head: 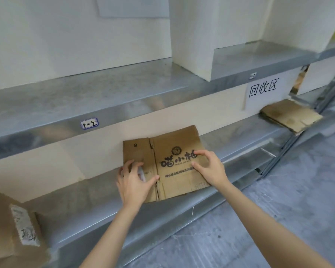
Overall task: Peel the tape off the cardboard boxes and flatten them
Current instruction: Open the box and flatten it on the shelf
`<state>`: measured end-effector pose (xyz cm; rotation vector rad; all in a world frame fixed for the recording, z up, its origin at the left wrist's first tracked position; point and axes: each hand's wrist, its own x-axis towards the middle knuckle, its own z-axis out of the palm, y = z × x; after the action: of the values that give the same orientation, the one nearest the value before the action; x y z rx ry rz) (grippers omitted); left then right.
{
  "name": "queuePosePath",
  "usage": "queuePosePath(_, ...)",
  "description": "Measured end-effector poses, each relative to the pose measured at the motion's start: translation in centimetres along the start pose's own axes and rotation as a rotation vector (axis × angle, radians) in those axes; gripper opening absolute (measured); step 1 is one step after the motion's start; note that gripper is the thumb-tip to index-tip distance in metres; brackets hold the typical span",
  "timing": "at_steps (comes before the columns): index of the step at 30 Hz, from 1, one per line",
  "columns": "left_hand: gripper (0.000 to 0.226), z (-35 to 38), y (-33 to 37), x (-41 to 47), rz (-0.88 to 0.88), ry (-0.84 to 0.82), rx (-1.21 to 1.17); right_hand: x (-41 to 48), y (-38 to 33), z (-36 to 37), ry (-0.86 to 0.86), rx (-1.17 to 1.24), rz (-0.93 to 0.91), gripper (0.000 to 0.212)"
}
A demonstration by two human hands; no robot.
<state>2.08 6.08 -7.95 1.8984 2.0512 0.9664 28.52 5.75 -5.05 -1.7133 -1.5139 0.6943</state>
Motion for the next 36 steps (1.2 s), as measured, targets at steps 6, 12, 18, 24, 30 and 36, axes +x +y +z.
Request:
queuePosePath(6,0.059,4.5,8.1,1.7,0.139,-0.001,-0.03,0.7,4.1,-8.0,0.088,-0.059,0.047,0.043)
queuePosePath(12,0.051,10.4,19.1,1.6,0.191,-0.051,-0.125,2.6,9.8,-18.5,0.096,-0.206,0.127,0.055)
queuePosePath(18,0.05,16.5,29.0,0.2,0.221,-0.09,-0.18,4.1,15.4,-27.7,0.167,-0.176,0.156,0.052)
queuePosePath(24,0.053,21.0,35.8,-0.2,0.213,-0.152,-0.177,5.9,20.4,-33.9,0.209,-0.175,0.182,0.053)
queuePosePath(30,0.051,25.5,39.9,2.0,0.216,-0.175,-0.195,9.9,24.1,-38.1,0.241,-0.109,0.182,0.055)
queuePosePath(36,0.054,31.2,43.9,5.0,0.209,-0.196,-0.241,15.8,28.4,-42.7,0.24,-0.039,0.176,0.052)
